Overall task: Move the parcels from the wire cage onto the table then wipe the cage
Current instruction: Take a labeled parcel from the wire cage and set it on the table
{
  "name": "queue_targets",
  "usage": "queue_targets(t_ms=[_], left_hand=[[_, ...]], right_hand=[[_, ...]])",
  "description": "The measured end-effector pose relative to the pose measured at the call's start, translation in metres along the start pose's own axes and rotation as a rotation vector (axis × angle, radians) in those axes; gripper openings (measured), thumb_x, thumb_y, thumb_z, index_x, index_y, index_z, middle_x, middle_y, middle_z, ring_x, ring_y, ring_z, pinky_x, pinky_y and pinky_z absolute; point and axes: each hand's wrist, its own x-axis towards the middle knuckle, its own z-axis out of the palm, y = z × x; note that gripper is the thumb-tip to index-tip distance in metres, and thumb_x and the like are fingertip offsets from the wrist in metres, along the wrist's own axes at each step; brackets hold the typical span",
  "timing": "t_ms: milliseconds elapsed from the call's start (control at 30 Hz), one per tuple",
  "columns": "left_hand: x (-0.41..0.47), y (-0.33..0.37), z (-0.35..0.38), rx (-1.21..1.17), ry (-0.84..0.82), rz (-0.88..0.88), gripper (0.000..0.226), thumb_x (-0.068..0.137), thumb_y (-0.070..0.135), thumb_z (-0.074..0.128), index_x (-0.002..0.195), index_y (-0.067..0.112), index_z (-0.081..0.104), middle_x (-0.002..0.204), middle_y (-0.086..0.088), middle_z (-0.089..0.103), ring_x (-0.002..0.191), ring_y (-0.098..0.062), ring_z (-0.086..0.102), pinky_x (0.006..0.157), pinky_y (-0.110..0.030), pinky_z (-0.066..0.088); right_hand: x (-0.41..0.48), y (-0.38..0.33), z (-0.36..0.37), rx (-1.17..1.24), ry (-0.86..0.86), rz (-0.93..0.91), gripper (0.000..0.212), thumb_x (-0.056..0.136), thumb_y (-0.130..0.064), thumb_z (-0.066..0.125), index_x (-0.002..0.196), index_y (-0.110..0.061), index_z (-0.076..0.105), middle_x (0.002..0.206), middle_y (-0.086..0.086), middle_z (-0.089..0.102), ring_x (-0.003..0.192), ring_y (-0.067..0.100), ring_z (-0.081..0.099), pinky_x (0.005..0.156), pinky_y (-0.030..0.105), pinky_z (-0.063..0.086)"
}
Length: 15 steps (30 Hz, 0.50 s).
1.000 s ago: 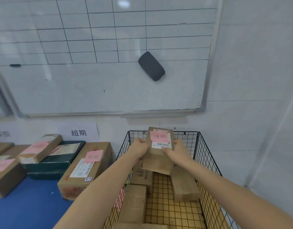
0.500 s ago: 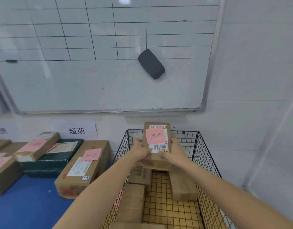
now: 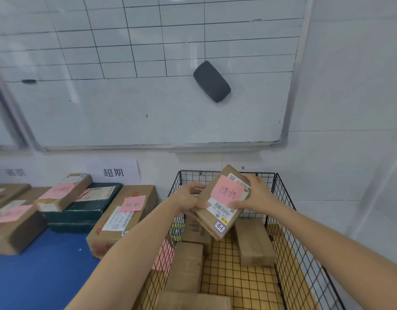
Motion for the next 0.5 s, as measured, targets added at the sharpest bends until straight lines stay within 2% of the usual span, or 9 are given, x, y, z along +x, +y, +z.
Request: queue_targets(t_ms=[33, 100, 233, 300, 367, 400, 433, 500], left_hand=[[0.0, 0.0, -0.001, 0.009, 0.001, -0.002, 0.06, 0.078, -0.002, 0.071, 0.129, 0.022, 0.049, 0.12, 0.005, 0.054, 0.102, -0.026, 0.063, 0.069, -0.042, 0.06], [0.003, -0.001, -0.003, 0.032, 0.034, 0.018, 0.059, 0.076, -0.001, 0.074, 0.126, 0.02, 0.051, 0.123, 0.003, 0.056, 0.102, -0.024, 0.063, 0.071, -0.041, 0.06], [0.009, -0.003, -0.004, -0.032, 0.26, 0.021, 0.071, 0.063, 0.008, 0.086, 0.125, 0.016, 0.051, 0.125, -0.004, 0.055, 0.103, -0.022, 0.058, 0.073, -0.037, 0.059], [0.007, -0.001, -0.003, -0.05, 0.381, -0.022, 0.068, 0.064, 0.016, 0.087, 0.122, 0.01, 0.052, 0.123, -0.007, 0.057, 0.094, -0.019, 0.057, 0.073, -0.03, 0.055], [0.007, 0.0, -0.003, -0.003, 0.462, -0.083, 0.05, 0.068, 0.027, 0.084, 0.105, 0.006, 0.059, 0.113, -0.009, 0.065, 0.086, -0.017, 0.057, 0.069, -0.025, 0.048], [0.01, -0.001, -0.003, 0.009, 0.474, -0.1, 0.041, 0.07, 0.031, 0.082, 0.096, 0.006, 0.06, 0.109, -0.009, 0.068, 0.084, -0.017, 0.057, 0.068, -0.025, 0.048], [0.012, -0.001, -0.003, 0.011, 0.473, -0.109, 0.039, 0.073, 0.031, 0.081, 0.095, 0.006, 0.061, 0.109, -0.01, 0.068, 0.084, -0.018, 0.058, 0.068, -0.025, 0.048], [0.012, 0.001, 0.001, -0.029, 0.426, -0.099, 0.047, 0.078, 0.024, 0.077, 0.115, 0.003, 0.058, 0.113, -0.009, 0.067, 0.087, -0.019, 0.06, 0.076, -0.027, 0.051]], right_hand=[[0.0, 0.0, 0.0, 0.008, -0.012, -0.008, 0.104, 0.051, -0.049, 0.088, 0.136, -0.02, 0.036, 0.127, -0.002, 0.047, 0.122, 0.018, 0.047, 0.096, 0.038, 0.048], [0.0, -0.001, 0.002, 0.011, -0.007, -0.009, 0.1, 0.05, -0.048, 0.088, 0.132, -0.021, 0.039, 0.118, -0.003, 0.051, 0.112, 0.016, 0.052, 0.09, 0.038, 0.052], [-0.001, 0.002, 0.005, 0.042, 0.039, 0.022, 0.095, 0.053, -0.05, 0.086, 0.132, -0.021, 0.042, 0.119, -0.003, 0.051, 0.111, 0.015, 0.052, 0.09, 0.038, 0.052], [-0.003, 0.006, 0.004, 0.083, 0.019, 0.015, 0.086, 0.061, -0.046, 0.085, 0.131, -0.019, 0.044, 0.119, -0.008, 0.054, 0.109, 0.012, 0.053, 0.08, 0.026, 0.052], [-0.002, 0.011, 0.004, 0.12, -0.025, 0.046, 0.083, 0.068, -0.037, 0.084, 0.135, -0.014, 0.039, 0.124, -0.004, 0.055, 0.109, 0.011, 0.053, 0.069, 0.013, 0.044], [-0.002, 0.012, 0.005, 0.123, -0.03, 0.06, 0.085, 0.069, -0.035, 0.084, 0.136, -0.012, 0.037, 0.128, -0.001, 0.055, 0.112, 0.014, 0.053, 0.069, 0.014, 0.043], [-0.002, 0.011, 0.006, 0.117, -0.021, 0.063, 0.09, 0.068, -0.035, 0.085, 0.138, -0.012, 0.034, 0.131, 0.001, 0.054, 0.116, 0.016, 0.053, 0.075, 0.018, 0.047], [-0.002, 0.01, 0.009, 0.091, 0.016, 0.043, 0.106, 0.062, -0.037, 0.088, 0.145, -0.015, 0.025, 0.135, 0.003, 0.05, 0.124, 0.02, 0.049, 0.093, 0.032, 0.049]])
